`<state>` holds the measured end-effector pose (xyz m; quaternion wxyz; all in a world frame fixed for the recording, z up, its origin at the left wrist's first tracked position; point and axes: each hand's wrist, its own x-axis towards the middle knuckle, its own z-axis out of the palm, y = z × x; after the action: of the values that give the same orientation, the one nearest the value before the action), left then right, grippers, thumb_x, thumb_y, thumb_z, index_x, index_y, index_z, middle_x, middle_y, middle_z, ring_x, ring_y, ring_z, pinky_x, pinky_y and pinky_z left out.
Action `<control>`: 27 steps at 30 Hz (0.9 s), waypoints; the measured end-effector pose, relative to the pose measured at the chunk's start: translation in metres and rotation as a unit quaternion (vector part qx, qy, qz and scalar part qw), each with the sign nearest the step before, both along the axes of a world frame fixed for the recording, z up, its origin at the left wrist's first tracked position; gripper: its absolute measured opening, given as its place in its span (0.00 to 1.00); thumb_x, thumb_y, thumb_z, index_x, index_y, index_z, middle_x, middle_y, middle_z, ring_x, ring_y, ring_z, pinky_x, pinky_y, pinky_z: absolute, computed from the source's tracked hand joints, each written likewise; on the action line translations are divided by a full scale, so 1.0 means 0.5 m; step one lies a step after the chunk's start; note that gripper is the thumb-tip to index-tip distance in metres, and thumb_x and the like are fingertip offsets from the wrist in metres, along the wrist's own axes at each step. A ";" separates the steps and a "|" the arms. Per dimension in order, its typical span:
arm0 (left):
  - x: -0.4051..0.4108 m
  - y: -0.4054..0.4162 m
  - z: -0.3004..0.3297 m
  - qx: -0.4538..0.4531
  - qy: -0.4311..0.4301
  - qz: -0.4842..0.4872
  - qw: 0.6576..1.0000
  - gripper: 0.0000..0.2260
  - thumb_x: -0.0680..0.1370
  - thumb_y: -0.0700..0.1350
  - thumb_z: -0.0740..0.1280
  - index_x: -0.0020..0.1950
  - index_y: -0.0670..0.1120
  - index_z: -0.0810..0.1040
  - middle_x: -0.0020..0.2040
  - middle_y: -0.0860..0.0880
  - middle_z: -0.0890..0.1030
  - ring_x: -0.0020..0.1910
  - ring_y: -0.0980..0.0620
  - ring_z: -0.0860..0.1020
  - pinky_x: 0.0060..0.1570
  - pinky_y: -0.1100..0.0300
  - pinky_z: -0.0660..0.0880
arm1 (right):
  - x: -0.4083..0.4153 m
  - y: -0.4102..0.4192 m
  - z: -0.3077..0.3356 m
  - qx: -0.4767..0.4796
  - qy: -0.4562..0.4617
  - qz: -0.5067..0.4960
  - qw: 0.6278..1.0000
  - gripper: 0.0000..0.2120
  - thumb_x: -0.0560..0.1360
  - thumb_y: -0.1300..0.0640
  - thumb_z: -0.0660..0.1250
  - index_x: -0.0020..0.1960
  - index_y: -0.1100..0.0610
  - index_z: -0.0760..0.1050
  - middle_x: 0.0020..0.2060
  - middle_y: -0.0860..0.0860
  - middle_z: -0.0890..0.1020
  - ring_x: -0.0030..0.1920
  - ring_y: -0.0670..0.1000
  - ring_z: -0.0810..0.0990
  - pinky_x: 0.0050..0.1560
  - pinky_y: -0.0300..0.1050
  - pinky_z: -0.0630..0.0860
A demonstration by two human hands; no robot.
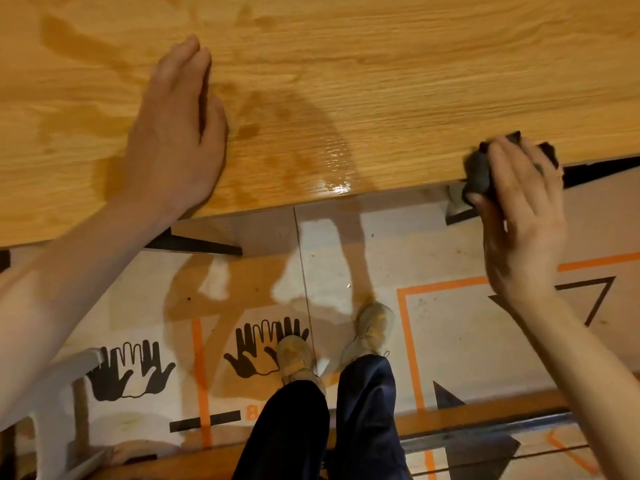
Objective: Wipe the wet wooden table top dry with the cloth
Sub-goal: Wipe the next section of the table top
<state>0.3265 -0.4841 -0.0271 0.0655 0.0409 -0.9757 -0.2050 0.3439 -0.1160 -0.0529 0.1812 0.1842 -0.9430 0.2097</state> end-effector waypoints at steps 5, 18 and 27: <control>-0.004 0.000 0.000 -0.010 -0.001 -0.001 1.000 0.24 0.87 0.48 0.50 0.82 0.41 0.59 0.82 0.44 0.58 0.82 0.46 0.55 0.81 0.49 0.53 | 0.024 -0.126 -0.023 -0.044 0.033 0.010 0.998 0.19 0.78 0.65 0.67 0.68 0.65 0.71 0.67 0.59 0.74 0.70 0.61 0.67 0.70 0.69 0.60; 0.001 -0.001 0.012 0.039 -0.005 0.007 0.999 0.23 0.86 0.47 0.55 0.81 0.44 0.61 0.82 0.48 0.60 0.81 0.49 0.57 0.77 0.67 0.51 | 0.004 -0.072 0.022 0.037 -0.027 0.078 0.996 0.20 0.82 0.59 0.61 0.72 0.64 0.67 0.71 0.58 0.70 0.74 0.61 0.64 0.73 0.66 0.58; 0.070 -0.146 0.028 0.015 -0.009 0.032 0.999 0.21 0.86 0.46 0.56 0.80 0.45 0.64 0.80 0.47 0.63 0.79 0.48 0.61 0.75 0.62 0.55 | 0.069 -0.361 -0.021 -0.031 0.036 0.104 0.993 0.21 0.76 0.63 0.70 0.68 0.60 0.73 0.66 0.56 0.77 0.70 0.59 0.69 0.75 0.59 0.57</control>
<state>0.3612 -0.5570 -0.0133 0.0623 0.0747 -0.9713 -0.2170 0.3783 -0.2967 -0.0635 0.1975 0.2825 -0.9048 0.2500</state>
